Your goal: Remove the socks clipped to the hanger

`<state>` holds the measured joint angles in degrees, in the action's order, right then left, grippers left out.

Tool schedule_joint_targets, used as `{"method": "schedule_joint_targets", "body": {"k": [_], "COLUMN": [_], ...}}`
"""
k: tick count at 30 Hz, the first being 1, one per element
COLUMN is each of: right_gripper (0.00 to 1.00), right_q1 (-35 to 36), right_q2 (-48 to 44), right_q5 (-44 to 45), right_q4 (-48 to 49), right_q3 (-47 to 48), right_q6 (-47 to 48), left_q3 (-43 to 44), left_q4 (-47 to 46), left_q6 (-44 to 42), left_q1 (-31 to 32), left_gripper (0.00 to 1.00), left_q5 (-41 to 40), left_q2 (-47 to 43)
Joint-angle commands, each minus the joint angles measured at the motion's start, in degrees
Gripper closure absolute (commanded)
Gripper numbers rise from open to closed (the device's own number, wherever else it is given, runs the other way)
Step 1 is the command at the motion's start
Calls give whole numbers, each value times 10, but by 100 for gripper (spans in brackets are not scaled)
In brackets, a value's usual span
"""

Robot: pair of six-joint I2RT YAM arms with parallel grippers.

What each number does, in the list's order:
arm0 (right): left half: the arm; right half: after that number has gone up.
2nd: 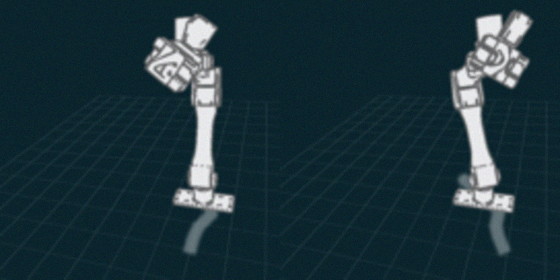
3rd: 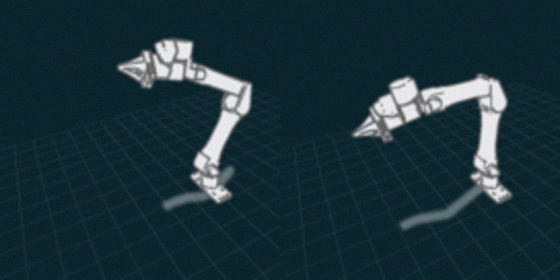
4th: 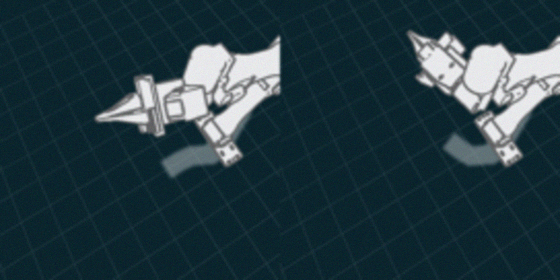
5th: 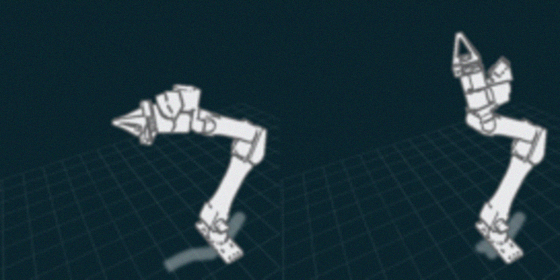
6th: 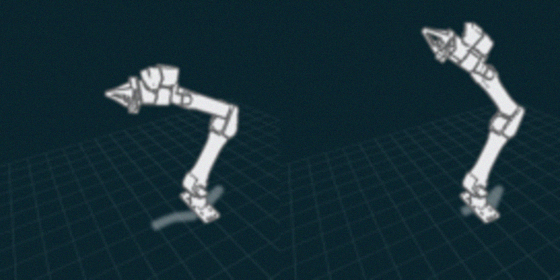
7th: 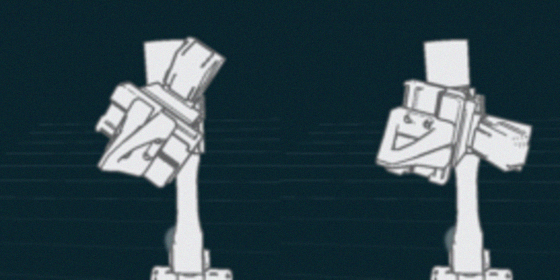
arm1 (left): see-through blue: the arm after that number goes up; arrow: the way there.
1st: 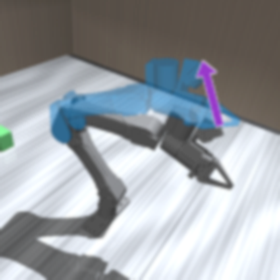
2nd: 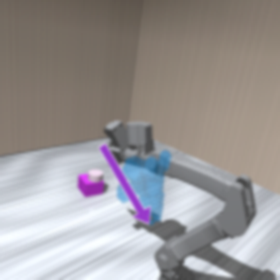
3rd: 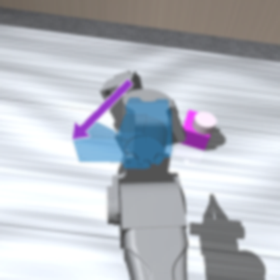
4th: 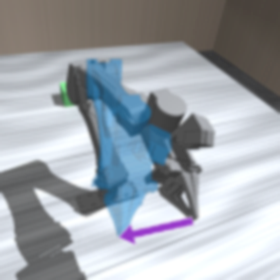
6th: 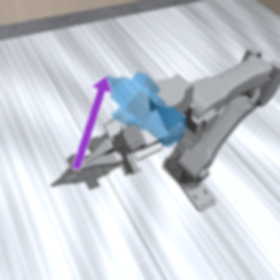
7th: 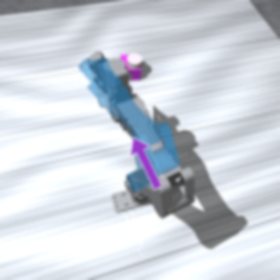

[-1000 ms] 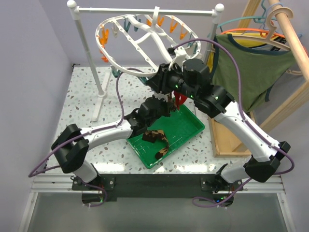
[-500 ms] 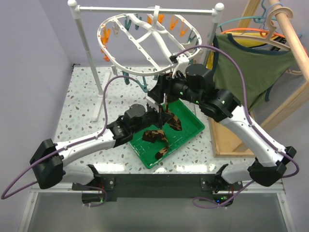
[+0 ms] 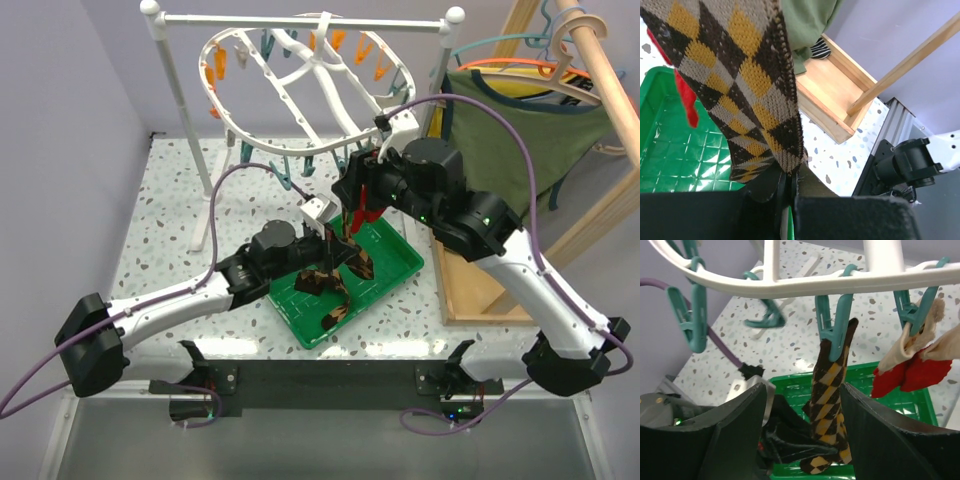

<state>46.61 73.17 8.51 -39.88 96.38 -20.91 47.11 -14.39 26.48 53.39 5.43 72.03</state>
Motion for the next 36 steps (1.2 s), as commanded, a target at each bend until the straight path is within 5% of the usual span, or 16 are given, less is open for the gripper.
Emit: {"method": "schedule_joint_targets", "body": {"k": [1,36], "right_gripper": [34,42], "right_q1": [4,82], "right_q2": [23,137], "right_q5": [36,274], "right_q4": [34,40], "right_q3": [24,131], "right_q6": [49,136], "left_q3": [-2,8], "left_q4": [-5,-6], "left_q6": [9,9], "left_q1": [7,15], "left_gripper": [100,100], "left_q5": [20,23], "left_q2": [-22,-13]}}
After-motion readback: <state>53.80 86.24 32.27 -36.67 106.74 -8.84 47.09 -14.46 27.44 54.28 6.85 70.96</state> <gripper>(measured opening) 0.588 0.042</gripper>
